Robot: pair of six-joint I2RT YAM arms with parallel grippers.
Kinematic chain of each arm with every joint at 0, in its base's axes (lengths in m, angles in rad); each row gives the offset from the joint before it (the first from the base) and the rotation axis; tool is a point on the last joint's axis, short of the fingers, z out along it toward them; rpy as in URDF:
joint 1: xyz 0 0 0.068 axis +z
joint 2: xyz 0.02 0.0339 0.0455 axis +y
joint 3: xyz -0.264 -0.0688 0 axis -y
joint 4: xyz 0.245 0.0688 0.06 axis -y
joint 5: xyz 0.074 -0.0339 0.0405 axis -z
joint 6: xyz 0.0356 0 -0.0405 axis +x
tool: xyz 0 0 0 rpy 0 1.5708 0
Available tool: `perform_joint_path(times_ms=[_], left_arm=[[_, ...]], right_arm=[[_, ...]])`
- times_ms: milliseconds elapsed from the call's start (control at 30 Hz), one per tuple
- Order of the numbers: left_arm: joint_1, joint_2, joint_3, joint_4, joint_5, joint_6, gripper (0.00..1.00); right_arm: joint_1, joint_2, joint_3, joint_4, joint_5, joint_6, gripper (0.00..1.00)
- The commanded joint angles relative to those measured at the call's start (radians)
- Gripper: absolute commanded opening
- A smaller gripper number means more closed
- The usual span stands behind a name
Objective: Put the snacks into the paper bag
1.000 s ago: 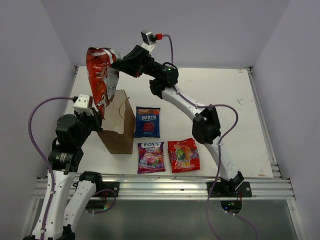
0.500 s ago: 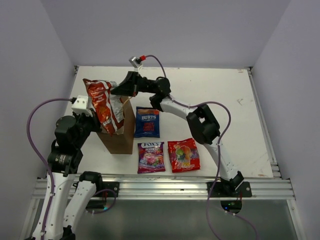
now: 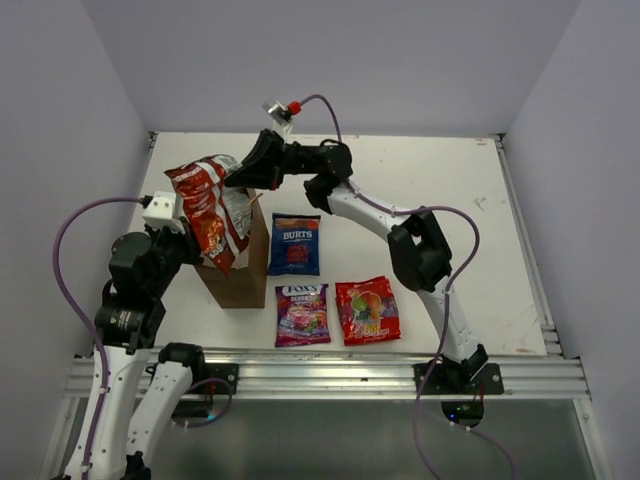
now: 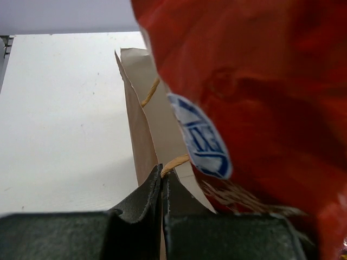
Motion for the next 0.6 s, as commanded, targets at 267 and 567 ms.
perform_joint_path(times_ms=[267, 567], left_arm=[[-0.007, -0.010, 0.036, -0.020, -0.011, 0.008, 0.00], [-0.007, -0.008, 0.034, -0.019, -0.011, 0.012, 0.00]], right_arm=[[-0.001, -0.160, -0.037, -0.239, 0.009, -0.379, 0.00], [-0.001, -0.171, -0.010, -0.423, 0.127, -0.569, 0.00]])
